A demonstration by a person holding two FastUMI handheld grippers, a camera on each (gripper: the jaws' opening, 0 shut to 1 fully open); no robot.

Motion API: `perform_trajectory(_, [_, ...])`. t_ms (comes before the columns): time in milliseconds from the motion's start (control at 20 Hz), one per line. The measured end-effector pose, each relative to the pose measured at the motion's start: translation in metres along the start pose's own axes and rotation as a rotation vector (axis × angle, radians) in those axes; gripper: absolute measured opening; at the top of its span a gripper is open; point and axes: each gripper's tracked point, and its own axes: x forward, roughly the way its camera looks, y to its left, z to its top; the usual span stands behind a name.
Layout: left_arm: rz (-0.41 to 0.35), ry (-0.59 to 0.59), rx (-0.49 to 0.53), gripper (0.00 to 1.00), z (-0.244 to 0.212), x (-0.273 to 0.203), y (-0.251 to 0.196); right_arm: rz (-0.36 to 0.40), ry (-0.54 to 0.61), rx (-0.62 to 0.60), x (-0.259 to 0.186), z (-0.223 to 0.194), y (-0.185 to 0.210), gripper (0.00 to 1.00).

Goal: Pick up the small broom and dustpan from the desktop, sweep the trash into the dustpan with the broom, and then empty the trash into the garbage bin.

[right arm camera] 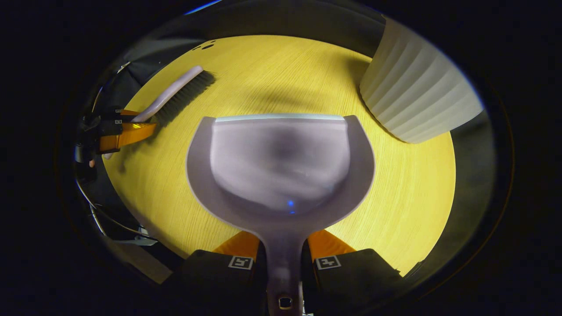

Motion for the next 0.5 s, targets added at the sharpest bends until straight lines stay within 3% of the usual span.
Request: perform_trajectory(500, [0.026, -0.022, -0.016, 0.46, -0.003, -0.029, 0.008, 0.080, 0.016, 0.055, -0.025, -0.012, 0.009, 0.41])
